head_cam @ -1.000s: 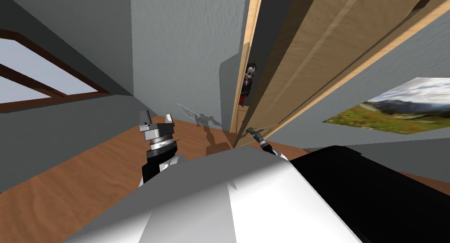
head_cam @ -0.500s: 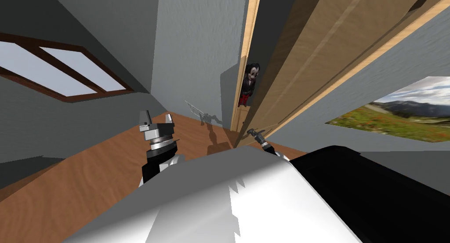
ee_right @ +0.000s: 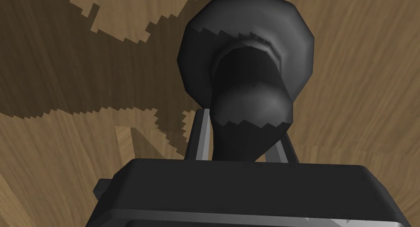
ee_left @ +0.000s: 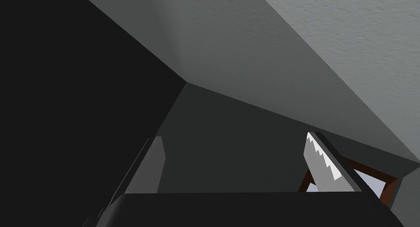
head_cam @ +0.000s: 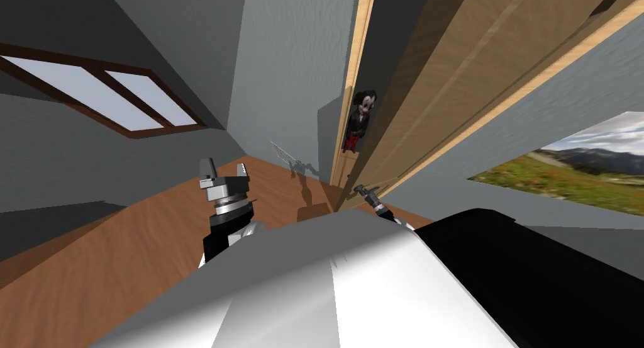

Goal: Pull the door open

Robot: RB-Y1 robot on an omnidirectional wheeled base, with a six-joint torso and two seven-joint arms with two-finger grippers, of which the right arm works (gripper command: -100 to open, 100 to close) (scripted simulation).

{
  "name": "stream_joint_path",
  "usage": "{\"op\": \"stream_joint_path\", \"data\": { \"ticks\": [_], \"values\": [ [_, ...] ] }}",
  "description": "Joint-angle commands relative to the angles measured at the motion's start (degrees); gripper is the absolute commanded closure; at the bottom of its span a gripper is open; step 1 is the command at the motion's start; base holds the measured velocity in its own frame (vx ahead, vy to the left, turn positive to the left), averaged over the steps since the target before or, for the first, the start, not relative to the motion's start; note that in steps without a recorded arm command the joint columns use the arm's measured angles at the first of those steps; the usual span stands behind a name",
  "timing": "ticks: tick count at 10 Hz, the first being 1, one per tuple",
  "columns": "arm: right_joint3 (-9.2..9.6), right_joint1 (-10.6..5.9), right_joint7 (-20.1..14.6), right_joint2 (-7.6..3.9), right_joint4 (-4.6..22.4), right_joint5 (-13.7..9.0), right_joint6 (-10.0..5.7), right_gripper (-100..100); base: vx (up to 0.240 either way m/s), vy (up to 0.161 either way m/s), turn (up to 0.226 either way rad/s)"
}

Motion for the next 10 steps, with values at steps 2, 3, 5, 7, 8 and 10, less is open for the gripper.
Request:
{"op": "stream_joint_path", "data": {
  "ticks": [2,3,5,7,8,10],
  "values": [
    [-0.19,-0.04,-0.07,-0.42,1.11,0.14,-1.18,100,-0.204,-0.082,0.18],
    [-0.23,-0.08,-0.13,-0.55,1.5,0.2,-1.62,100,-0.19,-0.064,0.168],
    [-0.32,-0.15,-0.25,-0.8,2.26,0.33,-2.49,100,-0.21,-0.081,0.173],
    [-0.39,-0.22,-0.36,-1.01,2.94,0.44,-3.26,100,-0.229,-0.075,0.146],
    [-0.42,-0.25,-0.4,-1.1,3.21,0.49,-3.57,100,-0.181,-0.063,0.135],
    [-0.18,-0.1,-0.44,-0.78,2.98,0.64,-3.44,100,-0.13,-0.053,0.078]
  ]
}}
